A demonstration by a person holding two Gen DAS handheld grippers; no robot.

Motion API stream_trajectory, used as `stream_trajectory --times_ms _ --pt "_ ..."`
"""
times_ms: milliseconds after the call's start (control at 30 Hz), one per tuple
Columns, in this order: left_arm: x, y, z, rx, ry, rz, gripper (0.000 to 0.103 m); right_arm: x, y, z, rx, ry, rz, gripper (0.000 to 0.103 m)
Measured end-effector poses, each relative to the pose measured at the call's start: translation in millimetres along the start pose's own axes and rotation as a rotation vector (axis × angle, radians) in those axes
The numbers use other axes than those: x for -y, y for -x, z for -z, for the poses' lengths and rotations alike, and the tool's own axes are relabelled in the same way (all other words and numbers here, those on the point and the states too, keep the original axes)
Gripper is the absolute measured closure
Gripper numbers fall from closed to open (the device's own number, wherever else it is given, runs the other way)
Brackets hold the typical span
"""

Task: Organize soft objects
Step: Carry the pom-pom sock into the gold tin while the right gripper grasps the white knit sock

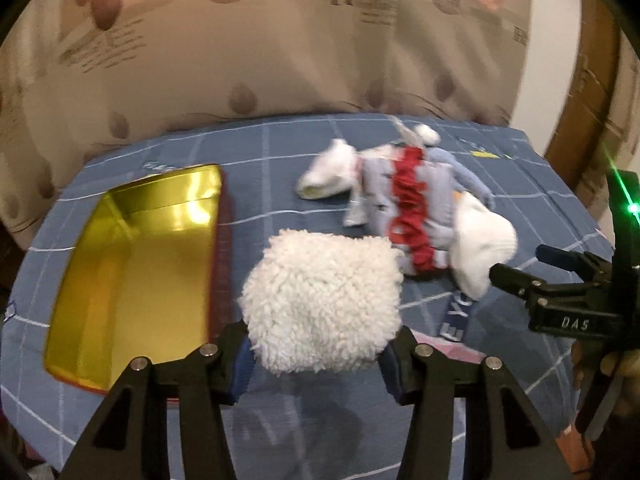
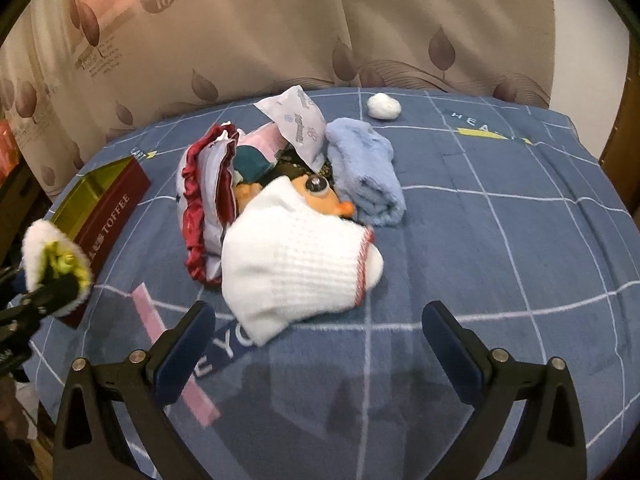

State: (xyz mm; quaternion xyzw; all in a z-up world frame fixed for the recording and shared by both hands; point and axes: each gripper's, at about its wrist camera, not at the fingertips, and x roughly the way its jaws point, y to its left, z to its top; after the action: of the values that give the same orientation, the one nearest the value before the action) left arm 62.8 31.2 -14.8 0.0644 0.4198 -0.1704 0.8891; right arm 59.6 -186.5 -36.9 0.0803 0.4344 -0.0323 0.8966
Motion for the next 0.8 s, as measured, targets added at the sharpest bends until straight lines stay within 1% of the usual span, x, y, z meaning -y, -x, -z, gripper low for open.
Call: stream_trajectory --times_ms 67,167,267,300,333,367,400,433,467,500,567,600,633,667,800 --pt "-12.5 4.4 -1.6 0.006 0.029 -0.029 0.051 -2.8 -6.3 -6.4 -0.004 0.000 0.000 0.000" --pt "-31.2 9.7 -2.9 0.014 0.064 -0.050 0.051 -7.9 -14.1 -11.7 -0.011 0.007 0.000 0.000" --pt "-45.9 11.8 -4.3 0.019 0.074 -0.101 0.051 -13.2 -21.9 -14.5 -0.015 0.033 0.021 0.000" --pt "-51.0 11.8 -4.6 0.019 0.080 -0.116 0.051 -14.8 -25.1 -14.5 -0.015 0.038 0.035 0.002" --pt "-57.6 11.5 -4.7 0.020 0.089 -0.133 0.051 -15.5 -27.0 -14.5 -0.018 0.042 0.039 0.006" --pt "-63.1 12.3 -3.6 0.019 0.095 -0.141 0.051 -15.2 -27.9 -14.4 -0.014 0.040 0.038 0.017" --pt "-70.5 11.4 -3.4 0.013 0.106 -0.155 0.051 -13.8 -28.3 -13.9 -0.006 0.031 0.027 0.022" --pt "-75.9 10.0 -3.9 0.010 0.116 -0.166 0.051 -12.4 -29.0 -13.5 -0.014 0.025 0.013 0.031" --pt "-82.8 8.3 -3.8 0.003 0.130 -0.179 0.051 -10.7 -29.7 -13.5 -0.017 0.016 0.000 0.034" --pt "-88.0 6.7 -3.7 -0.003 0.140 -0.186 0.051 -8.7 -29.9 -13.2 -0.019 0.007 -0.010 0.040" --pt "-101.5 2.6 -2.7 -0.015 0.173 -0.200 0.051 -5.4 -27.8 -13.0 -0.006 0.007 -0.015 0.050" --pt "-106.2 1.1 -2.0 -0.020 0.184 -0.205 0.051 -4.8 -26.7 -12.7 -0.001 0.009 -0.016 0.053" --pt "-110.2 0.4 -0.8 -0.025 0.194 -0.212 0.051 -3.1 -24.0 -12.5 0.010 0.011 -0.018 0.059" --pt "-113.3 -1.3 -0.8 -0.029 0.201 -0.216 0.051 -2.3 -22.2 -12.4 0.017 0.011 -0.015 0.061" --pt "-122.7 -6.1 1.8 -0.045 0.211 -0.238 0.051 12.4 -8.8 -14.5 0.072 -0.007 0.023 0.063"
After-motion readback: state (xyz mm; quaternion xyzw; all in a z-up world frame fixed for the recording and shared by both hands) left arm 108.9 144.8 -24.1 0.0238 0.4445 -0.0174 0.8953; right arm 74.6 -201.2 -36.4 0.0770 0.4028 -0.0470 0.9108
